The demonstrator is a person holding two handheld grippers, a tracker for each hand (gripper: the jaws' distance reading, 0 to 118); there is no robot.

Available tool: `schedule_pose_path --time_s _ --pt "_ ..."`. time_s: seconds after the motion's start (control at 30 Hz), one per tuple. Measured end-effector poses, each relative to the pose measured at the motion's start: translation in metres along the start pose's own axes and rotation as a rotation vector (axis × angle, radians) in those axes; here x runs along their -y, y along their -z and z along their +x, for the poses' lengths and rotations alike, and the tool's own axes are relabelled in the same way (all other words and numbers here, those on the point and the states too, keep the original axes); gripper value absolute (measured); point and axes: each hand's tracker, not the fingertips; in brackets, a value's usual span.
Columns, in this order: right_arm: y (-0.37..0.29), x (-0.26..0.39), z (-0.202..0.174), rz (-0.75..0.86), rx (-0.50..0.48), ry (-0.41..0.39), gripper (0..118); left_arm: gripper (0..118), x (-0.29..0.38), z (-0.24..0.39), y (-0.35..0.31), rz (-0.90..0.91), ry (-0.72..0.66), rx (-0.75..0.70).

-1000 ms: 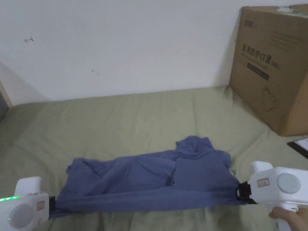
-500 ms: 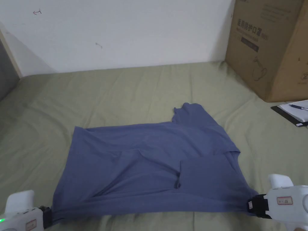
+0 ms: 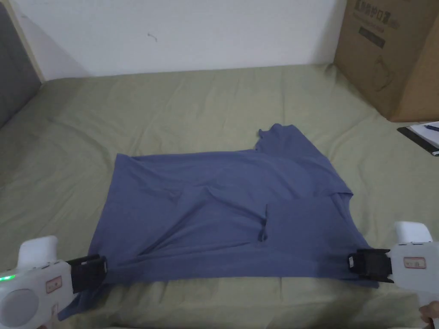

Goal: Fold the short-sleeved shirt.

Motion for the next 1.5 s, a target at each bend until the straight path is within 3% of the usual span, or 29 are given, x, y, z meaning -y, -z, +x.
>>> schedule_pose_path --time_s 0.1,0.17,0.2,0.23,0.27,0.3,0.33,0.43,0.53,0.7,0.73,0.77,0.8,0.83,0.93,0.97,1.0,1.03,1.1,1.2,1.23,1.27,1.33,1.37,1.5 --pt "-0.028 0.004 -0.009 0.055 -0.01 -0.014 84 109 0.003 0.0 -0.022 0.025 -0.016 0.009" --pt "-0.047 0.013 -0.015 0.123 -0.075 -0.031 71 106 0.011 0.009 -0.04 0.086 -0.02 0.083" --pt "-0.054 0.017 -0.019 0.139 -0.098 -0.042 57 95 0.016 0.013 -0.046 0.079 -0.012 0.093" --pt "-0.06 0.021 -0.024 0.142 -0.098 -0.046 41 77 0.021 0.016 -0.049 0.071 0.007 0.095" --pt "-0.063 0.026 -0.028 0.14 -0.093 -0.047 24 52 0.026 0.023 -0.05 0.064 0.038 0.096" --pt "-0.062 0.032 -0.032 0.151 -0.09 -0.057 5 16 0.034 0.03 -0.05 0.057 0.073 0.061" --pt "-0.06 0.037 -0.034 0.157 -0.085 -0.06 0 4 0.041 0.035 -0.047 0.042 0.116 0.039" --pt "-0.053 0.05 -0.04 0.154 -0.099 -0.062 0 0 0.057 0.041 -0.04 -0.006 0.143 0.015" --pt "-0.045 0.059 -0.041 0.119 -0.131 -0.019 0 0 0.07 0.037 -0.039 -0.007 0.11 0.011" --pt "-0.041 0.057 -0.042 0.097 -0.123 -0.02 0 0 0.065 0.019 -0.037 0.011 0.059 -0.03" --pt "-0.041 0.056 -0.042 0.099 -0.127 -0.019 0 10 0.061 0.017 -0.035 0.011 0.052 -0.04" --pt "-0.041 0.054 -0.042 0.1 -0.132 -0.015 0 32 0.057 0.015 -0.033 0.004 0.052 -0.035" --pt "-0.039 0.053 -0.042 0.098 -0.135 -0.005 0 67 0.054 0.011 -0.029 -0.004 0.053 -0.033" --pt "-0.036 0.053 -0.041 0.093 -0.14 0.008 0 83 0.052 0.01 -0.025 -0.007 0.052 -0.027" --pt "-0.03 0.054 -0.04 0.071 -0.145 0.045 0 87 0.049 0.012 -0.009 -0.047 0.055 -0.03" --pt "-0.029 0.054 -0.039 0.065 -0.147 0.049 0 85 0.048 0.013 -0.004 -0.075 0.063 -0.031" --pt "-0.027 0.055 -0.038 0.059 -0.145 0.052 0 73 0.05 0.014 -0.003 -0.07 0.066 -0.028" --pt "-0.026 0.055 -0.037 0.053 -0.139 0.052 0 55 0.052 0.016 -0.002 -0.071 0.068 -0.025" --pt "-0.025 0.054 -0.033 0.047 -0.129 0.067 0 4 0.054 0.019 -0.001 -0.076 0.072 -0.045" --pt "-0.024 0.051 -0.026 0.047 -0.123 0.102 0 2 0.056 0.019 -0.001 -0.068 0.08 -0.064" --pt "-0.023 0.049 -0.023 0.048 -0.115 0.116 2 2 0.055 0.019 -0.001 -0.069 0.072 -0.051" --pt "-0.023 0.046 -0.02 0.043 -0.1 0.12 17 2 0.053 0.018 -0.002 -0.063 0.052 -0.049" --pt "-0.021 0.04 -0.015 0.035 -0.062 0.1 85 2 0.045 0.013 -0.001 -0.07 0.027 -0.043" --pt "-0.019 0.037 -0.013 0.026 -0.038 0.081 102 2 0.044 0.013 -0.002 -0.066 0.021 -0.052" --pt "-0.014 0.024 -0.006 0.059 0.018 0.028 100 2 0.036 0.012 -0.007 -0.045 0.021 -0.059"
